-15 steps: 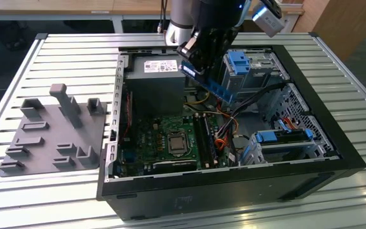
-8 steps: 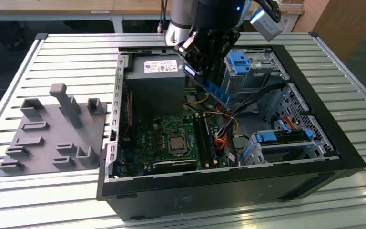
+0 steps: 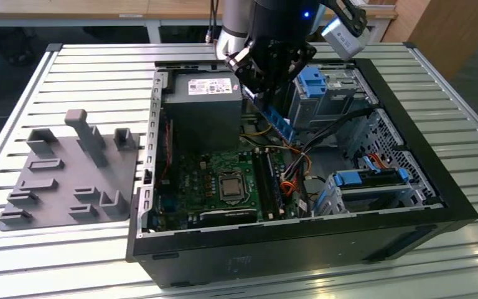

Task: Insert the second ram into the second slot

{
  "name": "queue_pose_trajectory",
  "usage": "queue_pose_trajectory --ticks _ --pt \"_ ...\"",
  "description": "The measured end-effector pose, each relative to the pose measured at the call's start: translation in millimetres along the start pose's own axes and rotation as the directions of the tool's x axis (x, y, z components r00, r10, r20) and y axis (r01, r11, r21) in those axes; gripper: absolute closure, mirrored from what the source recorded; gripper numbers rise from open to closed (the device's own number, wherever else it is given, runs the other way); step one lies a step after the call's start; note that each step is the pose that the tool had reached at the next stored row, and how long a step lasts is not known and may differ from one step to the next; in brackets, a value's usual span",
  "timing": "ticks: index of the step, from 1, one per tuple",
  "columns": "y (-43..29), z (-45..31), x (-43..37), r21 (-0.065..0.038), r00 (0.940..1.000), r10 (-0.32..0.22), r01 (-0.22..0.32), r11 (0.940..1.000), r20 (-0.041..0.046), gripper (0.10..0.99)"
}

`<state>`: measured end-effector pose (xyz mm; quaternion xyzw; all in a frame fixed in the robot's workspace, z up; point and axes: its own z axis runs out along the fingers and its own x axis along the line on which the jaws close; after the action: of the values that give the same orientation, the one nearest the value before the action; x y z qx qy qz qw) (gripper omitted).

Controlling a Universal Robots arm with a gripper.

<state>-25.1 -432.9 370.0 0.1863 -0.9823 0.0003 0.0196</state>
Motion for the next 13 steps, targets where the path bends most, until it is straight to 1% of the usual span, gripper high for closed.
queue_pose_trajectory --ticks 2,4,7,10,13 --pt "0.0 0.9 0.0 -0.001 0.9994 0.036 -0.036 0.9994 0.0001 0.949" --pt "0.0 1.8 -0.1 -0.002 0.9974 0.072 -0.072 0.9974 0.0002 0.949" --pt "0.0 3.2 -0.1 -0.004 0.992 0.126 -0.126 0.992 0.0003 0.949" --pt "0.0 4.7 -0.2 -0.006 0.9836 0.18 -0.18 0.9836 0.0002 0.949" --pt "0.0 6.4 -0.3 -0.008 0.9725 0.233 -0.233 0.9724 0.0002 0.949"
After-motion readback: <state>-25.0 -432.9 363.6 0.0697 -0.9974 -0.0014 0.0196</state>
